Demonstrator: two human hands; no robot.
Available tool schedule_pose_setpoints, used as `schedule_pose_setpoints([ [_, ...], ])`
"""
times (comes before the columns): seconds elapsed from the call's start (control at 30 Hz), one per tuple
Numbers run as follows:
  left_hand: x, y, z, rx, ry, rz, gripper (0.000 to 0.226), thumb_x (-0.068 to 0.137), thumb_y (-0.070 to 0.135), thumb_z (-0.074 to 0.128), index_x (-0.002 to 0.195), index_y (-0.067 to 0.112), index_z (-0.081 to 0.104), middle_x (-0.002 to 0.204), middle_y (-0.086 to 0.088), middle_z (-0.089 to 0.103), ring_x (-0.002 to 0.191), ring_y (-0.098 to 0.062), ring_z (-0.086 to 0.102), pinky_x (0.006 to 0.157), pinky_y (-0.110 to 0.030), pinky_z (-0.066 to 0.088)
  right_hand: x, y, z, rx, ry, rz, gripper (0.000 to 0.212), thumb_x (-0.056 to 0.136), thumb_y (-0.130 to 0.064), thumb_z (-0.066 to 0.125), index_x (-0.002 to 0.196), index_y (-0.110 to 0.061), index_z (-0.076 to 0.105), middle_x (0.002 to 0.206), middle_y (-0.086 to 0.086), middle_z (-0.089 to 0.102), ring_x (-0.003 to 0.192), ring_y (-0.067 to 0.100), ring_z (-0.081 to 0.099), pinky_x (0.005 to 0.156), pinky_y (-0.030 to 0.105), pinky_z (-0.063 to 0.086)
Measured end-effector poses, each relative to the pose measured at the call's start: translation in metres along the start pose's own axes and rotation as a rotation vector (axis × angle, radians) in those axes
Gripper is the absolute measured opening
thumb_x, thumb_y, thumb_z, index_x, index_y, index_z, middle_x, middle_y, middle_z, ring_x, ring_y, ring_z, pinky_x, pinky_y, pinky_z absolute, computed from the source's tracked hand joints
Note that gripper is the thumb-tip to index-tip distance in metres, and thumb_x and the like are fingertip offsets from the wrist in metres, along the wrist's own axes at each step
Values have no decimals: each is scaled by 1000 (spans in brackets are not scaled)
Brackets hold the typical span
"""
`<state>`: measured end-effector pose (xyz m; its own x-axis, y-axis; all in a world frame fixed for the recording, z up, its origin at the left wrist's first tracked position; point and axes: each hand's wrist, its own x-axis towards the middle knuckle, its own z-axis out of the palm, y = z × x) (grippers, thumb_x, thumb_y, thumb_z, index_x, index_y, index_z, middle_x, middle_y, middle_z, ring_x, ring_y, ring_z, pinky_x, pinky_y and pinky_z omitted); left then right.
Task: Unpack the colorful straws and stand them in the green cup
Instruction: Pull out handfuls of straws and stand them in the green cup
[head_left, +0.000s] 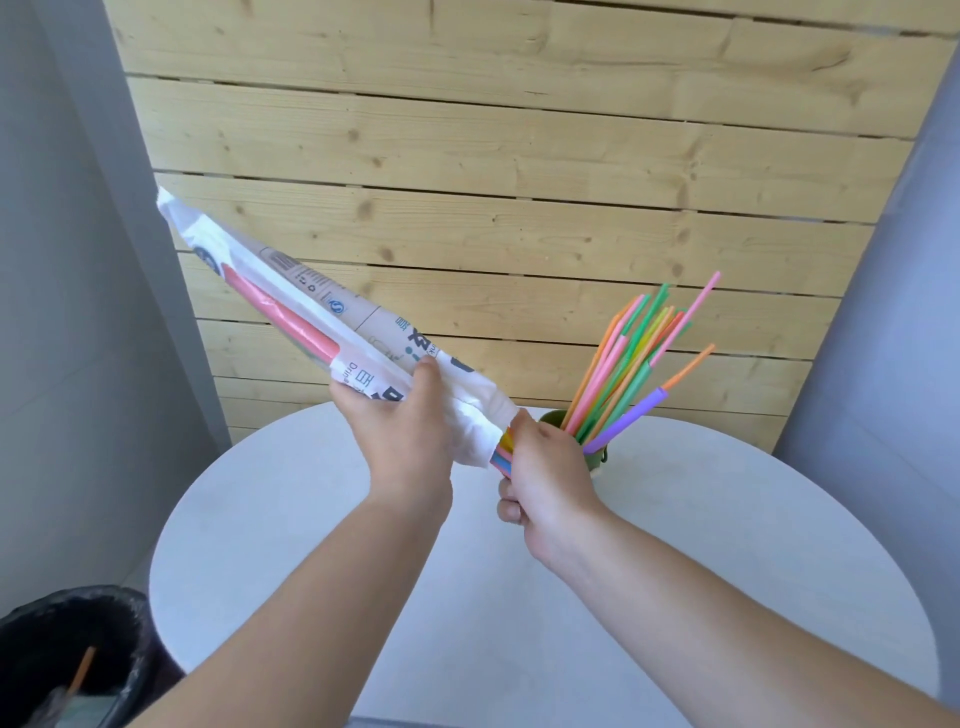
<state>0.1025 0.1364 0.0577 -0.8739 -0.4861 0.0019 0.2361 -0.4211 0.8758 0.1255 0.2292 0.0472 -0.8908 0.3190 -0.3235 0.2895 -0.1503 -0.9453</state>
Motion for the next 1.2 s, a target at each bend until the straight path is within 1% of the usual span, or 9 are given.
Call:
schedule_pose_setpoints([
  [0.07, 3, -3, 0, -8, 26, -31, 45, 94, 13, 69, 131, 25, 45, 113, 5, 69, 94, -10, 71, 79, -25, 55, 6, 4, 0, -81, 53, -131, 33, 100, -32, 41, 73, -14, 39, 75, 10, 38, 55, 23, 27, 43, 23, 23],
  [0.17, 14, -4, -3, -37, 89, -121, 48, 92, 14, 69, 132, 20, 43, 109, 3, 65, 92, -17, 67, 93, -36, 58, 12, 2, -6, -152, 136, -244, 41, 103, -36, 42, 69, -13, 43, 63, 8, 39, 46, 24, 34, 41, 25, 31],
  [0.33, 25, -7, -6, -55, 172, -224, 42, 94, 20, 69, 120, 23, 37, 104, 4, 58, 90, -19, 63, 84, -33, 53, 5, -3, -8, -92, 90, -248, 33, 102, -40, 42, 83, -16, 55, 69, 9, 55, 44, 21, 52, 37, 25, 44],
  [0.47, 25, -8, -3, -71, 189, -250, 40, 94, 20, 68, 120, 24, 37, 105, 5, 59, 93, -20, 64, 87, -35, 54, 4, 0, -3, -42, 49, -289, 27, 99, -38, 53, 91, -14, 63, 70, 5, 64, 42, 22, 60, 38, 26, 46],
  [0.67, 24, -8, 0, -85, 202, -272, 46, 93, 21, 69, 127, 22, 39, 107, 5, 60, 96, -22, 65, 93, -37, 55, 5, 2, -1, 66, 99, -349, 28, 98, -29, 61, 80, -9, 66, 57, 4, 65, 39, 17, 58, 37, 23, 44],
  [0.9, 24, -13, 5, -87, 213, -282, 47, 91, 22, 70, 127, 22, 39, 111, 2, 61, 95, -22, 65, 97, -40, 55, 6, 3, 1, 124, 106, -351, 31, 94, -36, 66, 76, -11, 63, 52, -2, 60, 37, 16, 51, 36, 24, 43],
  [1.03, 22, -15, 5, -117, 213, -297, 48, 89, 20, 71, 124, 23, 39, 119, -1, 65, 109, -26, 70, 102, -44, 57, 13, 1, -2, 55, 124, -407, 36, 95, -31, 65, 67, -12, 54, 48, 2, 52, 32, 16, 46, 34, 22, 34],
  [1.1, 26, -10, 4, -135, 222, -297, 46, 90, 19, 71, 123, 22, 39, 116, 1, 65, 106, -24, 70, 99, -42, 58, 18, -2, -5, 19, 156, -436, 41, 95, -31, 65, 61, -16, 48, 44, 1, 44, 31, 17, 43, 36, 21, 32],
  [1.2, 37, 0, -1, -157, 242, -314, 50, 90, 17, 70, 134, 17, 45, 115, 2, 67, 91, -18, 69, 78, -31, 58, 23, -11, -16, -6, 183, -490, 47, 92, -33, 68, 54, -20, 43, 40, -3, 35, 32, 20, 42, 41, 25, 32],
])
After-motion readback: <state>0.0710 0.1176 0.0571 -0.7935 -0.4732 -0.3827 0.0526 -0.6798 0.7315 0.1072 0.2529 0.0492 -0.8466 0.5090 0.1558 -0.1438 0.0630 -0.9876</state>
